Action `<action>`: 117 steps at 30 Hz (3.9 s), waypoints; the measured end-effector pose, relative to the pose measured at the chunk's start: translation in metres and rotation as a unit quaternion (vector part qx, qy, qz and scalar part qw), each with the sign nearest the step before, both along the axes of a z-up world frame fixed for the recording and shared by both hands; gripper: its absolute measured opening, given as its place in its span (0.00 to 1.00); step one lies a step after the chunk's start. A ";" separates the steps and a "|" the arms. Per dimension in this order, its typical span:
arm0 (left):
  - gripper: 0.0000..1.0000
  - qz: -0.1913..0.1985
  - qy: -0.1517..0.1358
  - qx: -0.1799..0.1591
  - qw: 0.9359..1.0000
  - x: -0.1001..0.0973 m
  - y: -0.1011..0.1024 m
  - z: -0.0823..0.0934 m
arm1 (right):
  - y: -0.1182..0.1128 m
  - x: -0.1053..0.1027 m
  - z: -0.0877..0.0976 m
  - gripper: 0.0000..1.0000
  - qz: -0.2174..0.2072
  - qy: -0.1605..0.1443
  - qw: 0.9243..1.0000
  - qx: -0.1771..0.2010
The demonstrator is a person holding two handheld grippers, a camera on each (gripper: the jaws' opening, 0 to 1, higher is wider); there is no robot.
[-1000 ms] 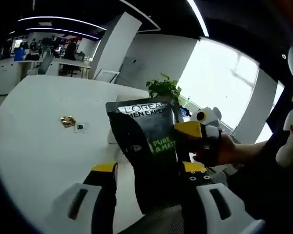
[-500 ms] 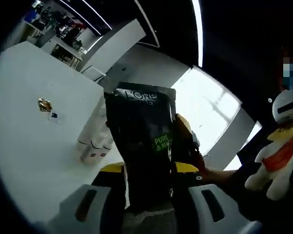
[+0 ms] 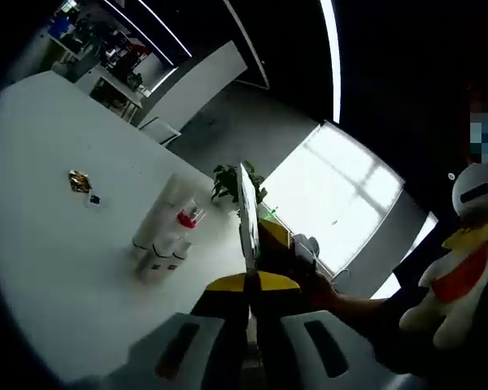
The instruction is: Arrange the skincare products in the storage area until every visible bottle or jar stands upright without overlapping.
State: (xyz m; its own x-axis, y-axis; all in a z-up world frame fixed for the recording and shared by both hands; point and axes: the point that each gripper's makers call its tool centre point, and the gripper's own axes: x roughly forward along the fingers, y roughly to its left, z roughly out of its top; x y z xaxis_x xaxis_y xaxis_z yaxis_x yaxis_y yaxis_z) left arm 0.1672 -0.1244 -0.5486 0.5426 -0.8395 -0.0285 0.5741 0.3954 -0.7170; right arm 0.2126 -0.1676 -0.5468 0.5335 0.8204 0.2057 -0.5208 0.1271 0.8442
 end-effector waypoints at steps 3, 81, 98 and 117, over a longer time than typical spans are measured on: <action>0.01 0.010 -0.001 -0.031 0.999 0.006 0.003 0.013 | 0.008 -0.010 -0.007 0.15 0.018 0.002 1.000 -0.008; 0.00 0.072 0.046 0.032 0.996 0.018 0.032 -0.038 | 0.045 0.007 -0.053 0.01 0.009 0.004 0.989 -0.145; 0.00 0.103 0.061 0.002 0.993 0.045 0.057 -0.048 | 0.058 0.012 -0.053 0.44 0.046 -0.071 0.980 -0.181; 0.00 0.103 0.074 -0.005 0.992 0.074 0.054 -0.062 | 0.060 0.000 -0.064 0.79 0.080 -0.092 0.967 -0.226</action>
